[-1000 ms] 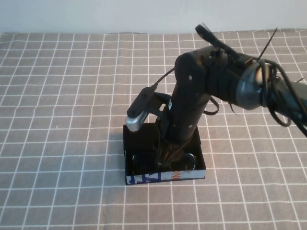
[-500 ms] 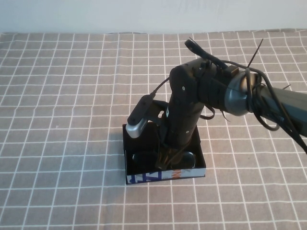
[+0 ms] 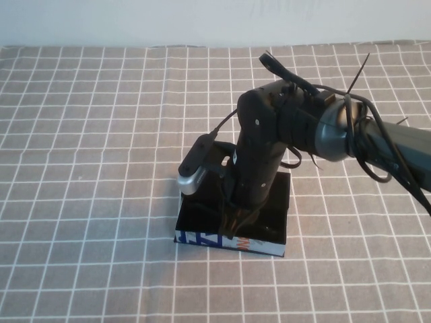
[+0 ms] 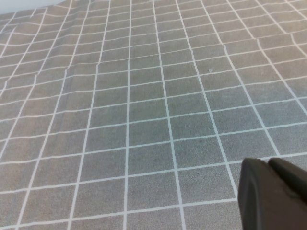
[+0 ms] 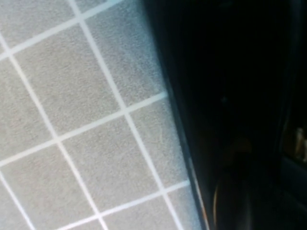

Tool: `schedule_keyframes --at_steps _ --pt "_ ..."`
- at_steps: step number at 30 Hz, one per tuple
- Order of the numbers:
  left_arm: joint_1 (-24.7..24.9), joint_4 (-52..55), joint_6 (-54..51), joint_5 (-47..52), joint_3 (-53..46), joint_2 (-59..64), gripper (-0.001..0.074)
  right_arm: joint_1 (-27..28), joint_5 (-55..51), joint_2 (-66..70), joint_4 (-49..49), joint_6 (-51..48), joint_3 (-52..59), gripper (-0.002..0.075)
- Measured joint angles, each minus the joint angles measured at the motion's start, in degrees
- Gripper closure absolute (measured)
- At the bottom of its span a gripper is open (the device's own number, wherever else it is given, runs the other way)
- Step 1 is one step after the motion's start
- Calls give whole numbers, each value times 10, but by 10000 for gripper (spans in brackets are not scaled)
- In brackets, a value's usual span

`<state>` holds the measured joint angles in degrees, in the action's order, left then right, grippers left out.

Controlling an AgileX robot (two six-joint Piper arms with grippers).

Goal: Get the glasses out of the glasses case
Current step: Pick up the glasses from the glasses case

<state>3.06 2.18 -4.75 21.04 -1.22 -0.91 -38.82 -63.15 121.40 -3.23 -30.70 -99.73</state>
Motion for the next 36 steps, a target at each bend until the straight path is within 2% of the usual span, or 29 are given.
schedule_keyframes --at_steps 11,20,24,30,36 --pt "0 0 0 0 0 0 739 -1 -41 -2 2 0 -57 718" --pt "0 0 0 0 0 0 739 17 -69 -80 2 0 -61 718" --pt "0 0 0 0 0 0 739 62 -72 -118 -20 2 -57 718" --pt "0 0 0 0 0 0 739 170 -73 -191 -87 1 13 718" --pt "0 0 0 0 0 0 739 263 -73 -223 -205 8 111 718"
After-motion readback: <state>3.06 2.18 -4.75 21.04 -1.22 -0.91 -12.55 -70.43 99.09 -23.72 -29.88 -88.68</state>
